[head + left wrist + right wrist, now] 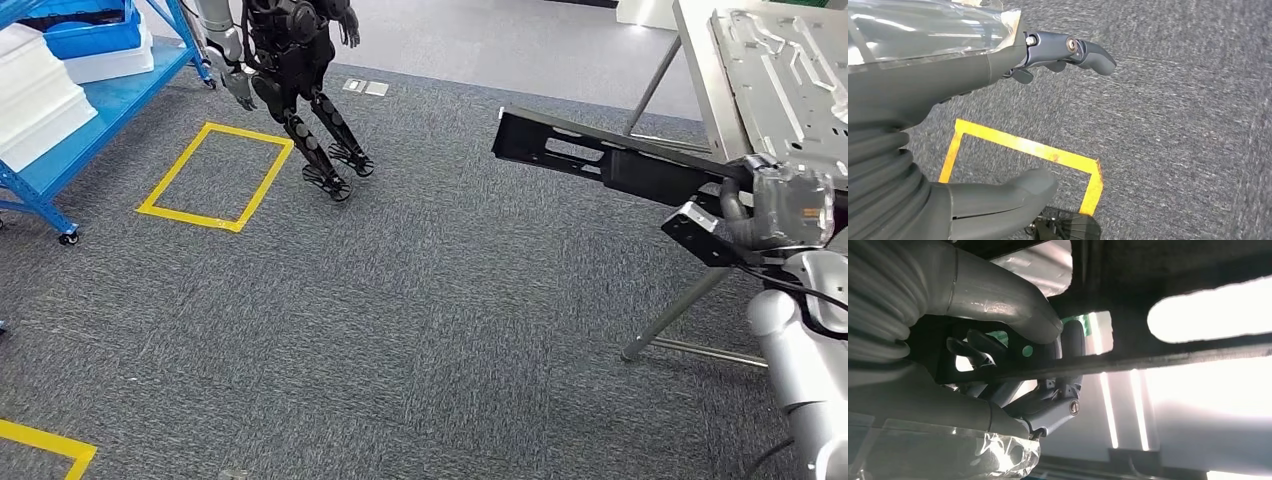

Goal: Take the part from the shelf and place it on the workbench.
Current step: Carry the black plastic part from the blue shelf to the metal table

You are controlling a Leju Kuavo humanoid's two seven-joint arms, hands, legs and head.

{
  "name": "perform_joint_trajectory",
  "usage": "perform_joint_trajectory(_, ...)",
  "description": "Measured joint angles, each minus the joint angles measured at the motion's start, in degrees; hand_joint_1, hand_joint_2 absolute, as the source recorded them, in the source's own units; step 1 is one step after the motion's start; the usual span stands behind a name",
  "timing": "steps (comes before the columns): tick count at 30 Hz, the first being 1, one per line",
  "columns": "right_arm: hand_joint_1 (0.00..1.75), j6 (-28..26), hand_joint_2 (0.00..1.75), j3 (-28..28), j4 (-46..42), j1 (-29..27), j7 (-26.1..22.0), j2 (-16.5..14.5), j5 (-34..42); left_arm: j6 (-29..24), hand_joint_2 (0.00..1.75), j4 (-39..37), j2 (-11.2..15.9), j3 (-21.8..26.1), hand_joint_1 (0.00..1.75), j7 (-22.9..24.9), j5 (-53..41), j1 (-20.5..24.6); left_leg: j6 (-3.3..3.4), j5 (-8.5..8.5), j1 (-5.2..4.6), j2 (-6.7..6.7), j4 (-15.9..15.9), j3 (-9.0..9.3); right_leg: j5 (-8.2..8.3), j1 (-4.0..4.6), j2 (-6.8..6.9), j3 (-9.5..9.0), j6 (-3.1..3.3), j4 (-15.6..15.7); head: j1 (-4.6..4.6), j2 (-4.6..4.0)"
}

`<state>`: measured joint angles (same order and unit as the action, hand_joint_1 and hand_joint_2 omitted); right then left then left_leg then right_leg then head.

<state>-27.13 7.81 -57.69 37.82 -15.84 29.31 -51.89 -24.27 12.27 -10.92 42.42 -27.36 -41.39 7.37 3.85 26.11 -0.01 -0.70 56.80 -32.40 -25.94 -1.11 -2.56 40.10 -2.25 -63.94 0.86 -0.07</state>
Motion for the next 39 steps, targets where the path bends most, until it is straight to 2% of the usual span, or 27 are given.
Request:
perform_joint_trajectory(2, 1.75, -0.05, 1.75, 0.32, 0.45, 0.05, 0.0, -0.05, 0.03, 0.01, 1.75, -0.01, -0.01, 0.04, 0.0, -0.01, -0.01, -0.14, 0.13, -0.01, -0.23, 1.65, -0.05, -0.13, -2.74, -0.09, 1.55, 3.52, -0.01, -7.44, 0.14, 0.0)
perform_joint_trajectory(3, 1.75, -0.06, 1.75, 0.51, 0.7, -0.03, -0.01, -0.09, 0.04, 0.01, 1.75, -0.01, -0.01, 0.04, 0.0, -0.01, -0.01, -0.18, 0.12, 0.02, -0.33, 2.47, -0.04, -0.19, -3.24, -0.22, 1.77, 4.31, -0.28, -9.34, 0.14, 0.0)
perform_joint_trajectory(4, 1.75, -0.06, 1.75, 0.68, 0.93, -0.09, -0.01, -0.1, 0.04, 0.01, 1.75, -0.01, -0.01, 0.04, 0.0, -0.01, -0.01, -0.19, 0.08, 0.06, -0.39, 3.23, -0.03, -0.23, -2.95, -0.39, 2.0, 3.95, -0.72, -9.03, 0.14, 0.0)
perform_joint_trajectory(5, 1.75, -0.06, 1.75, 0.8, 1.13, -0.13, -0.01, -0.08, 0.06, 0.01, 1.75, -0.01, -0.01, 0.05, 0.0, -0.02, -0.01, -0.19, -0.01, 0.12, -0.41, 3.97, 0.0, -0.24, -1.96, -0.55, 2.46, 2.32, -1.25, -6.34, 0.14, 0.0)
perform_joint_trajectory(7, 1.75, -0.06, 1.75, 0.9, 1.33, -0.06, -0.01, 0.0, 0.19, 0.03, 1.75, 0.0, -0.01, 0.05, 0.0, -0.12, 0.0, -0.18, -0.47, 0.42, -0.54, 5.3, 0.24, -0.22, 0.39, -0.5, 4.95, -2.72, -1.98, 2.05, 0.16, 0.0)
perform_joint_trajectory(9, 1.75, -0.09, 1.75, 0.97, 1.43, 0.02, -0.01, 0.18, 0.4, 0.06, 1.75, 0.01, -0.04, 0.05, 0.0, -0.33, 0.01, -0.17, -1.08, 0.83, -0.81, 6.47, 0.55, -0.15, 1.49, 0.03, 6.39, -5.34, -1.49, 6.7, 0.06, 0.0)
perform_joint_trajectory(10, 1.75, -0.11, 1.75, 1.03, 1.49, 0.04, -0.01, 0.3, 0.48, 0.07, 1.75, 0.01, -0.08, 0.05, 0.0, -0.43, 0.02, -0.16, -1.32, 0.98, -0.92, 7.03, 0.59, -0.07, 1.51, 0.38, 6.0, -5.35, -0.98, 6.83, 0.0, 0.0)
perform_joint_trajectory(11, 1.75, -0.13, 1.75, 1.08, 1.54, 0.05, -0.01, 0.51, 0.52, 0.07, 1.75, 0.01, -0.13, 0.05, 0.0, -0.5, 0.03, -0.14, -1.53, 1.13, -0.9, 7.63, 0.61, 0.05, 1.64, 0.34, 5.2, -5.23, -0.53, 6.92, -0.04, 0.0)
perform_joint_trajectory(12, 1.75, -0.15, 1.75, 1.1, 1.58, 0.09, -0.01, 0.73, 0.54, 0.07, 1.75, 0.01, -0.18, 0.06, 0.0, -0.54, 0.04, -0.1, -1.84, 1.42, -0.73, 7.56, 0.81, 0.02, 1.74, 0.12, 4.54, -5.23, -0.18, 6.96, -0.06, 0.0)
perform_joint_trajectory(14, 1.75, -0.17, 1.75, 1.15, 1.62, 0.28, 0.01, 1.07, 0.54, 0.07, 1.75, 0.01, -0.22, 0.06, 0.0, -0.59, 0.06, -0.08, -2.49, 3.48, -0.27, 4.97, 3.5, -1.13, 1.97, -0.4, 3.29, -5.26, 0.7, 7.06, -0.12, 0.0)
perform_joint_trajectory(16, 1.75, -0.19, 1.75, 1.23, 1.63, 0.41, 0.01, 0.99, 0.53, 0.07, 1.75, 0.01, -0.25, 0.06, 0.0, -0.62, 0.06, -0.18, -2.88, 7.4, 0.04, 1.55, 10.61, -4.43, 2.09, -0.39, 2.06, -5.17, 1.4, 7.08, -0.25, 0.0)
perform_joint_trajectory(17, 1.75, -0.19, 1.75, 1.28, 1.64, 0.38, 0.0, 0.86, 0.52, 0.07, 1.75, 0.01, -0.26, 0.07, 0.0, -0.63, 0.06, -0.26, -2.93, 9.08, 0.06, 0.87, 14.58, -6.37, 2.14, -0.25, 1.34, -5.11, 1.6, 7.07, -0.3, 0.0)
perform_joint_trajectory(18, 1.75, -0.2, 1.75, 1.31, 1.65, 0.31, -0.01, 0.78, 0.53, 0.07, 1.75, 0.01, -0.28, 0.07, 0.0, -0.7, 0.07, -0.33, -2.91, 9.78, 0.07, 0.63, 17.23, -7.78, 2.17, -0.13, 0.58, -5.07, 1.64, 7.06, -0.32, 0.0)
perform_joint_trajectory(19, 1.75, -0.21, 1.75, 1.32, 1.66, 0.24, -0.01, 0.74, 0.53, 0.07, 1.75, 0.01, -0.31, 0.07, 0.0, -0.81, 0.07, -0.39, -2.8, 9.35, 0.08, 0.53, 17.87, -8.25, 2.21, -0.04, -0.21, -5.06, 1.67, 7.05, -0.32, 0.0)
perform_joint_trajectory(20, 1.75, -0.22, 1.75, 1.33, 1.67, 0.18, 0.01, 0.73, 0.53, 0.07, 1.75, 0.01, -0.33, 0.07, 0.0, -0.95, 0.08, -0.42, -2.62, 7.81, 0.08, 0.39, 16.15, -7.55, 2.23, 0.01, -1.01, -5.08, 1.64, 7.03, -0.32, 0.0)
perform_joint_trajectory(21, 1.75, -0.25, 1.75, 1.33, 1.67, 0.15, 0.02, 0.74, 0.53, 0.06, 1.75, 0.01, -0.36, 0.07, 0.0, -1.1, 0.08, -0.44, -2.37, 5.55, 0.11, -0.23, 12.43, -5.81, 2.26, 0.02, -1.8, -5.11, 1.59, 6.99, -0.33, 0.0)
perform_joint_trajectory(23, 1.75, -0.34, 1.75, 1.35, 1.67, 0.15, 0.06, 0.72, 0.53, 0.03, 1.75, 0.01, -0.37, 0.08, 0.0, -1.27, 0.08, -0.45, -1.85, 2.23, 0.22, -2.65, 4.66, -2.03, 2.37, 0.11, -3.27, -5.02, 1.37, 6.89, -0.3, 0.0)
perform_joint_trajectory(25, 1.75, -0.48, 1.75, 1.38, 1.67, 0.09, 0.11, 0.71, 0.54, 0.01, 1.75, 0.01, -0.36, 0.11, 0.0, -1.36, 0.09, -0.45, -1.53, 1.57, 0.1, -3.67, 1.61, -0.49, 2.64, 0.09, -4.56, -4.66, 0.91, 6.86, -0.29, 0.0)
perform_joint_trajectory(27, 1.75, -0.6, 1.75, 1.39, 1.67, -0.12, 0.27, 0.92, 0.46, 0.01, 1.75, 0.01, -0.4, 0.13, 0.0, -1.44, 0.11, -0.38, -1.08, 1.21, -0.07, -2.23, 1.04, -0.15, 2.93, 0.0, -5.34, -4.14, 0.28, 6.92, -0.3, 0.0)
perform_joint_trajectory(29, 1.75, -0.68, 1.75, 1.38, 1.66, -0.26, 0.64, 1.23, 0.22, 0.01, 1.75, 0.01, -0.51, 0.13, 0.0, -1.55, 0.13, -0.33, -0.38, 0.49, -0.07, -0.78, 0.06, 0.42, 1.98, 0.22, -2.83, -2.75, 0.17, 5.05, -0.13, 0.0)
perform_joint_trajectory(31, 1.75, -0.73, 1.75, 1.51, 1.65, -0.22, 1.22, 1.21, -0.2, 0.02, 1.75, 0.01, -0.6, 0.13, 0.0, -1.6, 0.13, -0.4, -0.02, 0.12, -0.16, 0.71, -0.48, 0.66, -0.8, 0.33, 0.76, 0.45, 0.53, -1.21, 0.15, 0.0)
perform_joint_trajectory(33, 1.75, -0.74, 1.75, 1.81, 1.64, -0.3, 1.78, 0.98, -0.63, 0.03, 1.75, 0.01, -0.63, 0.14, 0.0, -1.6, 0.13, -0.46, -0.01, 0.15, -0.25, 2.28, -0.47, 0.51, -3.09, 0.13, 1.78, 3.7, 0.39, -8.01, 0.3, 0.0)
perform_joint_trajectory(34, 1.75, -0.75, 1.75, 1.98, 1.64, -0.4, 2.04, 0.9, -0.88, 0.03, 1.75, 0.01, -0.64, 0.15, 0.0, -1.58, 0.13, -0.45, -0.08, 0.21, -0.25, 3.06, -0.45, 0.46, -3.17, -0.04, 1.96, 4.05, -0.01, -8.94, 0.29, 0.0)
perform_joint_trajectory(35, 1.75, -0.77, 1.75, 2.14, 1.63, -0.47, 2.32, 0.84, -1.16, 0.07, 1.75, 0.01, -0.66, 0.15, 0.0, -1.54, 0.13, -0.43, -0.22, 0.3, -0.22, 3.8, -0.41, 0.45, -2.41, -0.27, 2.27, 3.11, -0.6, -7.41, 0.3, 0.0)
perform_joint_trajectory(37, 1.75, -0.83, 1.75, 2.35, 1.59, -0.53, 2.95, 0.74, -1.9, 0.33, 1.75, 0.02, -0.69, 0.15, 0.0, -1.44, 0.13, -0.32, -0.79, 0.68, -0.13, 5.15, -0.1, 0.51, 0.11, -0.62, 4.26, -1.31, -1.81, 0.47, 0.28, 0.0)
perform_joint_trajectory(38, 1.75, -0.89, 1.75, 2.44, 1.56, -0.5, 3.3, 0.61, -2.33, 0.49, 1.75, 0.03, -0.68, 0.15, 0.0, -1.44, 0.13, -0.23, -1.16, 0.95, -0.2, 5.71, 0.17, 0.44, 1.05, -0.49, 5.37, -3.33, -2.1, 3.95, 0.3, 0.0)
perform_joint_trajectory(39, 1.75, -1.02, 1.75, 2.52, 1.53, -0.49, 3.7, 0.44, -2.77, 0.64, 1.75, 0.05, -0.65, 0.15, 0.0, -1.45, 0.11, -0.14, -1.52, 1.24, -0.31, 6.19, 0.45, 0.43, 1.51, -0.32, 5.99, -4.49, -1.95, 5.97, 0.28, 0.0)
